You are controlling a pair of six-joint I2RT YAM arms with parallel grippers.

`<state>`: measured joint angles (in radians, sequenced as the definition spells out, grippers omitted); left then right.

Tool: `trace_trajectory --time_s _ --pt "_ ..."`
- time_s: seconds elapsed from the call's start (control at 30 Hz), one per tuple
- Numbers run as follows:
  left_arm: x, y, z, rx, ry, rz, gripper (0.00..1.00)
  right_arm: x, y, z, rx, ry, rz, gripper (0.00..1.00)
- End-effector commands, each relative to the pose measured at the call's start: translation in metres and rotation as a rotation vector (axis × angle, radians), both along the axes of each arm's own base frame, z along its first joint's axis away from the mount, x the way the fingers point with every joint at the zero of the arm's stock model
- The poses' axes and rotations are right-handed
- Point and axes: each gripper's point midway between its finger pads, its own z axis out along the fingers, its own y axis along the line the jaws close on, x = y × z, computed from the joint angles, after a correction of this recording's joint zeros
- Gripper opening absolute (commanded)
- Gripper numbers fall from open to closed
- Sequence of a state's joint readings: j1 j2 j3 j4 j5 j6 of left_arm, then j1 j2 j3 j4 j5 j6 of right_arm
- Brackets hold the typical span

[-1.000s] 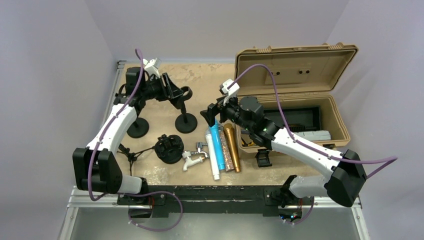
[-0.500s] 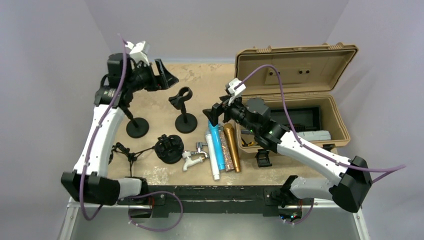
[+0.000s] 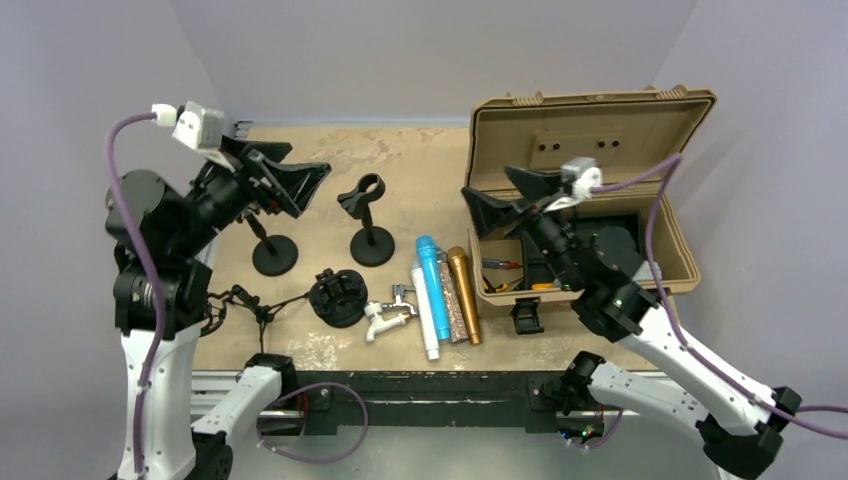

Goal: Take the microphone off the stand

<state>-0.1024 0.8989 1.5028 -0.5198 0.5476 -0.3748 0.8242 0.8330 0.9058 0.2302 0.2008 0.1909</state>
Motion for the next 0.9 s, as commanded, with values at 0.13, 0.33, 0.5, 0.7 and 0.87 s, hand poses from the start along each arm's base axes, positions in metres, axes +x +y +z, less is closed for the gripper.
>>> trace_trajectory --time_s 0.13,0.33,0.5,0.7,0.87 --pt "-0.059 -0.001 0.031 -0.068 -0.311 -0.052 0.90 -0.036 -0.102 0.098 0.285 -0.143 -0.237 0.99" --pt "-0.088 0.006 0.024 -0.086 -0.494 -0.022 0.90 -0.075 -0.153 0.134 0.349 -0.284 -0.291 0.99" --pt "-0.091 0.012 0.012 -0.087 -0.566 0.014 0.90 -0.094 -0.179 0.157 0.338 -0.361 -0.335 0.99" --pt "-0.082 0.014 0.006 -0.068 -0.563 0.033 0.90 -0.097 -0.198 0.149 0.362 -0.350 -0.403 0.99" --pt "-0.073 0.011 -0.003 -0.043 -0.533 0.025 0.90 -0.090 -0.202 0.141 0.388 -0.325 -0.446 0.99"
